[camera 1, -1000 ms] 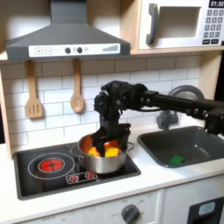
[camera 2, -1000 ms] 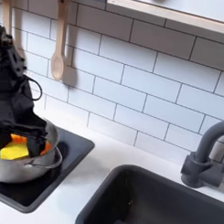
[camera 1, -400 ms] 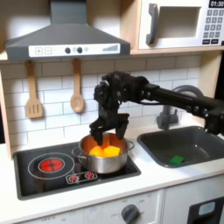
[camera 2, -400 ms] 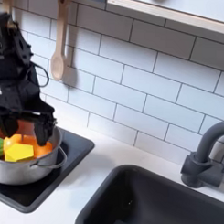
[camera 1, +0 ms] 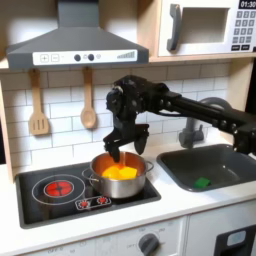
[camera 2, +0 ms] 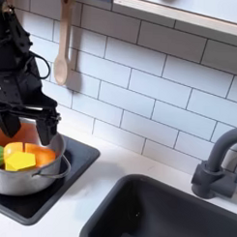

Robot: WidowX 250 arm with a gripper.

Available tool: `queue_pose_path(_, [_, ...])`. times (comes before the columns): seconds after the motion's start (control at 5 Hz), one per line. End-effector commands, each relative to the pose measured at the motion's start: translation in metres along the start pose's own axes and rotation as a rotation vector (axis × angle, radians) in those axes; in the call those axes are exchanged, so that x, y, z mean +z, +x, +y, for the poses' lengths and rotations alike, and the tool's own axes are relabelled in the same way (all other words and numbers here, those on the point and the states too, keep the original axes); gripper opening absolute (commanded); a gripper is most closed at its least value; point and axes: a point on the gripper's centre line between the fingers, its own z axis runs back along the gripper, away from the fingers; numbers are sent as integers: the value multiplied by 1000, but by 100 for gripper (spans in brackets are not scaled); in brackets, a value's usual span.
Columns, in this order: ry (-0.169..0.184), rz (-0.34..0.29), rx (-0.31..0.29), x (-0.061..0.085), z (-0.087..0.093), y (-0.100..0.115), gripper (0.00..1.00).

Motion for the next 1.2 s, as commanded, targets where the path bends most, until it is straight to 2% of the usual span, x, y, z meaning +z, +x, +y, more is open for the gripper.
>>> queue_pose_path(0.0, [-58, 31, -76, 10, -25, -24, 100])
queue_pose_path(0.2, [-65, 10, -94, 19, -27, -34, 100])
queue_pose_path(0.6, [-44, 26, -161, 8, -25, -49, 100])
queue_pose_path(1.0, [-42, 64, -236, 3, -23, -77, 100])
